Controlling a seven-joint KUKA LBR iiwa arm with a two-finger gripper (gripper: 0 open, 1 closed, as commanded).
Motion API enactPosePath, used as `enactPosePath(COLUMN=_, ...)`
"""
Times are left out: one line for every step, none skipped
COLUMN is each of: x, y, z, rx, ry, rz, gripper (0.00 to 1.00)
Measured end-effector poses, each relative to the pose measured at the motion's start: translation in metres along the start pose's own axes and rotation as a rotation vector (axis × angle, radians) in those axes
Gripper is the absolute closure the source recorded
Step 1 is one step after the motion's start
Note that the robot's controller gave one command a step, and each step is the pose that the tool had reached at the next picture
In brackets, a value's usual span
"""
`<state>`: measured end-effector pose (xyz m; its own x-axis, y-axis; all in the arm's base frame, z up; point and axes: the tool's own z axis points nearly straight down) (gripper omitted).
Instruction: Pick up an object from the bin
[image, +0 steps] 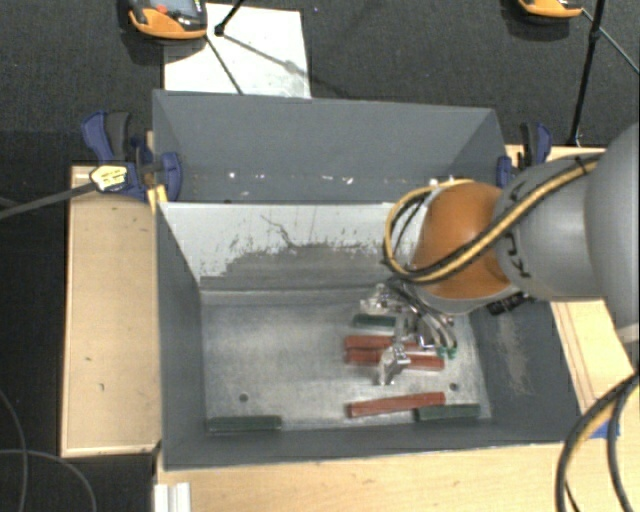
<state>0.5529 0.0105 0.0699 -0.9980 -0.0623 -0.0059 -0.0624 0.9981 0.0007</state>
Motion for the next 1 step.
enactPosePath(x=-0.0054, y=-0.0111, z=-0.0053, rx=-0.002, ry=-0.011, rz=0.008, gripper=1.00)
